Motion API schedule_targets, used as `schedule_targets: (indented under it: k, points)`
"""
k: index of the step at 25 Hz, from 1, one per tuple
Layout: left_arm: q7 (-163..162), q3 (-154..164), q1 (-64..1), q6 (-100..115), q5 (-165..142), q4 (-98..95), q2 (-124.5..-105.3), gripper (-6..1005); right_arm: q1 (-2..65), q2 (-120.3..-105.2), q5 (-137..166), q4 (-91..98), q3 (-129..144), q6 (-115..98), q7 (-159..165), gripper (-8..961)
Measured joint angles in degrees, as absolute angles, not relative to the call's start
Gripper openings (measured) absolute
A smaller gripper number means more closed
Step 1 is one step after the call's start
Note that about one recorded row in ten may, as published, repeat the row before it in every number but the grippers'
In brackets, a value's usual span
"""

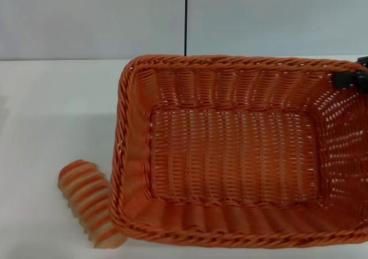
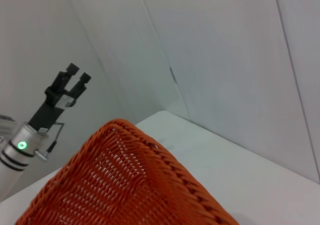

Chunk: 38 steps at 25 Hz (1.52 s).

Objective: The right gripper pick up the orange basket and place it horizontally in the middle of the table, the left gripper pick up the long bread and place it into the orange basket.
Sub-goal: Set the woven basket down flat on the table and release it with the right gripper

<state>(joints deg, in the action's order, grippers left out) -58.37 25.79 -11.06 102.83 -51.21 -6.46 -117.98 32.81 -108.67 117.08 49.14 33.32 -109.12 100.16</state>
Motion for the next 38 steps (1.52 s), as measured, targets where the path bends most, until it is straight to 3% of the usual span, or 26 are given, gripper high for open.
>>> schedule_targets:
  k: [5,38]
  points:
    - [-57.3,26.0,-11.1,102.9,-51.4,-6.5,-118.03,806,33.0,-109.34,117.5,44.8,33.7,-105.6,97.9,205]
    - [-57.3,26.2,-11.9,102.3,-51.5,-6.3,-117.98,795,33.5,-109.35,123.5,37.0,39.8,-95.7,95.4,232]
